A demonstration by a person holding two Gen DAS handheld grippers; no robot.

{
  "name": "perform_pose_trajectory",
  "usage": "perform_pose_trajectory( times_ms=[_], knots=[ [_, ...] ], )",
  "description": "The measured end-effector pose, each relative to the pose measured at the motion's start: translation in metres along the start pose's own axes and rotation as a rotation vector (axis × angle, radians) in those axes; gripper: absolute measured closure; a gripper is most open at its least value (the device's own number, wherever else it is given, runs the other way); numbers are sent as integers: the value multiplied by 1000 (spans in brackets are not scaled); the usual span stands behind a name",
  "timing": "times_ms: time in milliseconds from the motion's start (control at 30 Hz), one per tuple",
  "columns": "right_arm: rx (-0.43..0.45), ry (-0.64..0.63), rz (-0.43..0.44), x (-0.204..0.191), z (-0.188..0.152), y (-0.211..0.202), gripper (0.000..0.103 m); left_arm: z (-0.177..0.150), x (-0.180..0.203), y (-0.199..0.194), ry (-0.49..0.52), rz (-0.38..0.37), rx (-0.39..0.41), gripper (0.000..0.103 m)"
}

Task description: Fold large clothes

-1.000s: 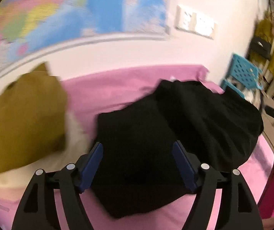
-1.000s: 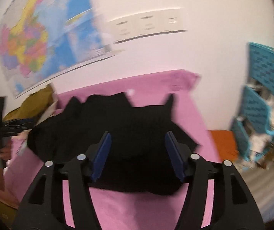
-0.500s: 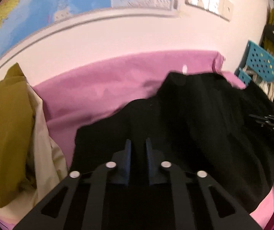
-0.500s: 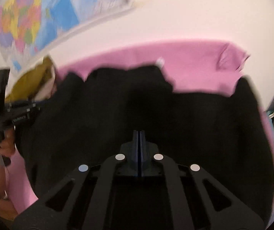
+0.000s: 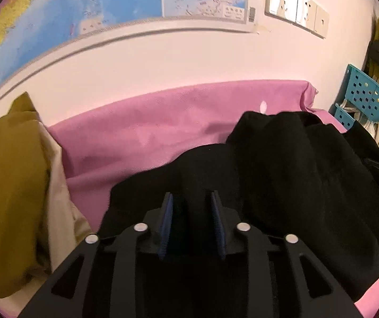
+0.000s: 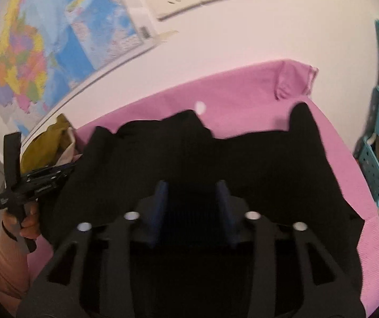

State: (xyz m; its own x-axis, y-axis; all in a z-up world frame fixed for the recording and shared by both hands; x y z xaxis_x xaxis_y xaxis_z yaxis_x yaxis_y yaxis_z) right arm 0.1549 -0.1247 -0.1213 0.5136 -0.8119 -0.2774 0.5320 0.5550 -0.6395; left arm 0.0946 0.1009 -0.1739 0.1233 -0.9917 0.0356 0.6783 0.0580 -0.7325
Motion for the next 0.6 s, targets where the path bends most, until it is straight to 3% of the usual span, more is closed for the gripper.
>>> perform_pose_trajectory(
  times_ms=[67, 133, 167, 267, 300, 467, 600],
  knots=[
    [8, -31, 23, -15, 2, -1, 35, 2, 0, -6, 8, 12, 18, 71],
    [-20, -87, 24, -28, -1, 9, 37, 1, 1, -11, 15, 20, 37, 66],
    [-35, -108, -9, -28, -2, 14, 41, 1, 2, -14, 19, 24, 46, 66],
    [-91, -142, -62, -21, -12, 35, 80, -2, 5, -18, 29, 28, 56, 63],
    [-99, -142, -60, -18, -14, 37, 85, -3, 6, -18, 33, 31, 57, 63],
    [-46, -99, -50, -10, -10, 26, 98, -4, 7, -18, 35, 30, 56, 62],
    [-14, -117, -94, -5, -1, 22, 98, -4, 10, -19, 38, 17, 64, 60]
  ],
)
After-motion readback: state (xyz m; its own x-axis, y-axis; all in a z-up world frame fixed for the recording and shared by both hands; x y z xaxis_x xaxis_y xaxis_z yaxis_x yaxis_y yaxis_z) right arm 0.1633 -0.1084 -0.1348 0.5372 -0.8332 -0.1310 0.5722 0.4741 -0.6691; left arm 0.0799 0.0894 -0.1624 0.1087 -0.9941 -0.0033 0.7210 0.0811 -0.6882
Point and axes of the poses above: each gripper's, at about its wrist camera, not at the fingertips, and y roughly the way its jaws point, x to its right, z to its top, the point moved 9 cm from there along y, roughly the way its jaws point, and after that the axes turned 3 degrees about -y, right-handed, at the moved point
